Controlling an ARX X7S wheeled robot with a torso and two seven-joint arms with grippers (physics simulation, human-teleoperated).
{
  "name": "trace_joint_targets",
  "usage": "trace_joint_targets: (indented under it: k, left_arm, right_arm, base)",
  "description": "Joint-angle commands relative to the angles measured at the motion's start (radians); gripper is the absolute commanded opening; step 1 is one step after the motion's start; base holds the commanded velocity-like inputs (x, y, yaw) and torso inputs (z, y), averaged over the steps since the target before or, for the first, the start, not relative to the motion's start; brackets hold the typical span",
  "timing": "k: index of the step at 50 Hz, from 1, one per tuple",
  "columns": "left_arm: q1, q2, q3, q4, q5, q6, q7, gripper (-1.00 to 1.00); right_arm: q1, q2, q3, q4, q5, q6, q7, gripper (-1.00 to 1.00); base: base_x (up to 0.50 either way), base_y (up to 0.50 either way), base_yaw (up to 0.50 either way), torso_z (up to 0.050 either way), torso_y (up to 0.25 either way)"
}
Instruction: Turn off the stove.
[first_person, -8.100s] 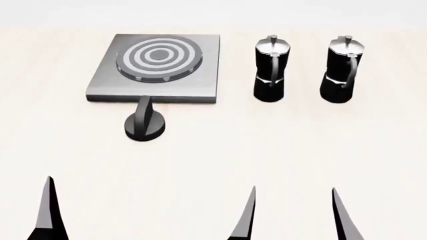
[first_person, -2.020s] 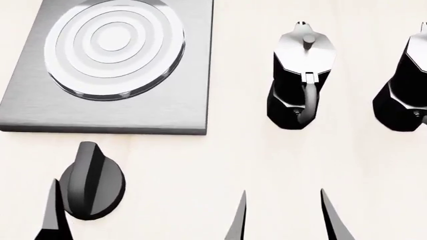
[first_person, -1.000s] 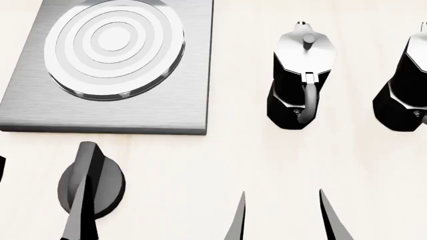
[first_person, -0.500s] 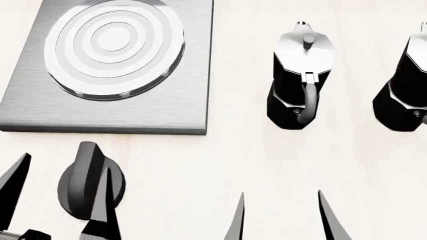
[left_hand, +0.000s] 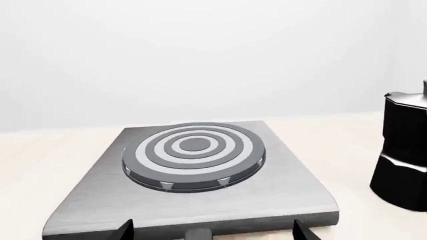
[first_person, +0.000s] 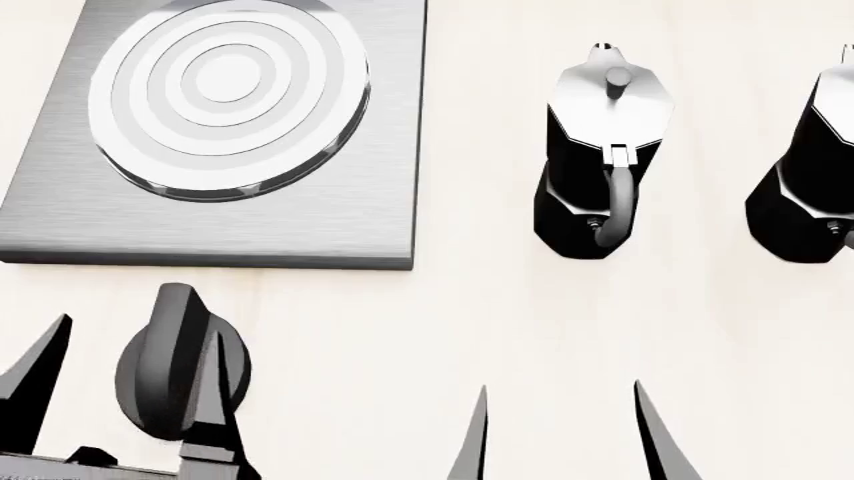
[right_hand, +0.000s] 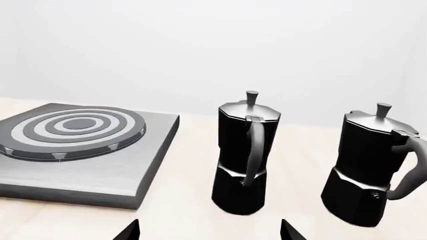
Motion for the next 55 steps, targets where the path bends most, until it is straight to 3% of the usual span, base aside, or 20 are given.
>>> trace_joint_targets:
  k: [1,55]
  left_arm:
    - [-0.012,0.008,-0.002,-0.068,0.003,0.019,-0.008,1.0]
    - [-0.073,0.034,-0.013,-0.279,-0.003,0.068,-0.043,1.0]
  right_arm:
    - [0.0,0.003,0.0,0.002,0.004,-0.003,0.002,1.0]
    - [0.005,0.015,-0.014,-0.001,0.011,0.0,0.01,1.0]
  base:
    - [0.0,0.0,0.0,0.0,0.0]
    - [0.0,0.0,0.0,0.0,0.0]
